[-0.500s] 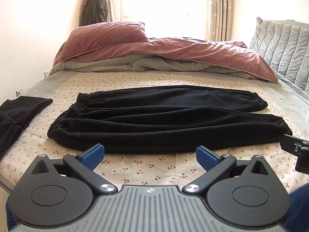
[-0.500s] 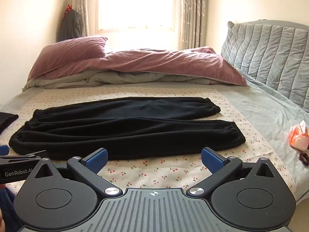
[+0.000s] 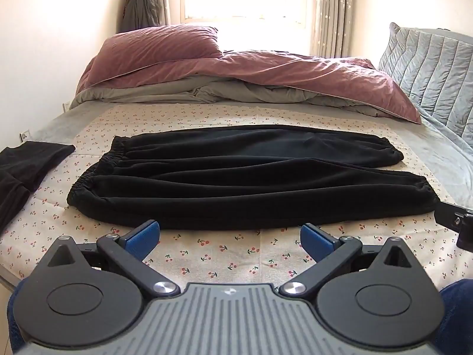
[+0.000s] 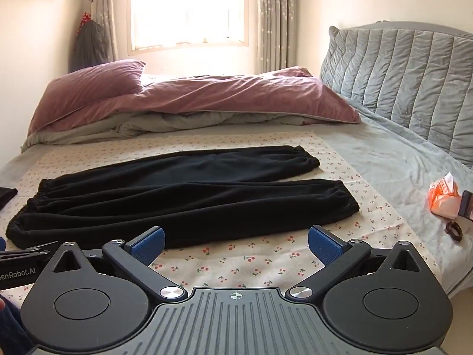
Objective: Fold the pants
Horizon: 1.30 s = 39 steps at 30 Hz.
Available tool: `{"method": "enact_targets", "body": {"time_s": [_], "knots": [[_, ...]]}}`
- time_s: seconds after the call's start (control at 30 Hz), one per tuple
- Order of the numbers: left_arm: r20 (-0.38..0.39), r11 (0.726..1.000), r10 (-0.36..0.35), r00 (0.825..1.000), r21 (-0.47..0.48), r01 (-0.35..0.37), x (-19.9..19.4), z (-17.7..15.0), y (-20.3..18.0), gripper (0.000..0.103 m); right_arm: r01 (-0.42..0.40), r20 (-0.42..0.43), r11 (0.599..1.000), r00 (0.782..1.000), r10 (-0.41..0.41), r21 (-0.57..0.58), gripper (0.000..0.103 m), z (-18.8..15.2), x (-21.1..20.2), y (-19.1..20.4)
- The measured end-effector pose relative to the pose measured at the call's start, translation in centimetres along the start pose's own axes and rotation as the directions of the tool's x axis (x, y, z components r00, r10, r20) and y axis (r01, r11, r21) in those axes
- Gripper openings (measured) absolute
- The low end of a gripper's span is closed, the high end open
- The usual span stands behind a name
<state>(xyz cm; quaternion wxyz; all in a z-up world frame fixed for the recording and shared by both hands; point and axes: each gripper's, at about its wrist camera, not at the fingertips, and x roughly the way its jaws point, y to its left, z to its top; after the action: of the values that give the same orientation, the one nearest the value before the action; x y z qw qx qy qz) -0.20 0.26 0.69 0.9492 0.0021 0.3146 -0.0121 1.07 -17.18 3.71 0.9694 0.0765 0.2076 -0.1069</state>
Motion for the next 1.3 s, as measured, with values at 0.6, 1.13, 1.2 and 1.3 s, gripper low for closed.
{"method": "enact_targets", "body": {"time_s": [0.6, 1.13, 1.2, 1.3], "knots": [[-0.017, 1.0, -0.011, 1.0, -0.004, 0.011, -0.9, 0.5, -0.2, 0.102, -0.004, -0.003, 1.0, 1.0, 0.004, -0.002, 0.103, 1.0, -0.1, 0.6], [-0.019, 1.0, -0.014, 1.0, -0.012, 0.014, -1.3, 0.7, -0.3, 0.102, 0.007, 0.018, 0.999, 1.0, -0.007, 0.036, 0.103, 1.4, -0.9, -1.5], [-0.018, 1.0, -0.01, 1.0, -0.011, 0.009, -1.2, 0.8, -0.3, 0.102, 0.005, 0.018, 0.999, 1.0, -0.006, 0.032, 0.103, 1.4, -0.8, -1.4], [-0.022, 1.0, -0.013, 1.0, -0.017, 0.012, -1.2, 0.8, -0.2, 0.102, 0.001, 0.017, 1.0, 1.0, -0.001, 0.026, 0.103, 1.3, -0.8, -1.2]]}}
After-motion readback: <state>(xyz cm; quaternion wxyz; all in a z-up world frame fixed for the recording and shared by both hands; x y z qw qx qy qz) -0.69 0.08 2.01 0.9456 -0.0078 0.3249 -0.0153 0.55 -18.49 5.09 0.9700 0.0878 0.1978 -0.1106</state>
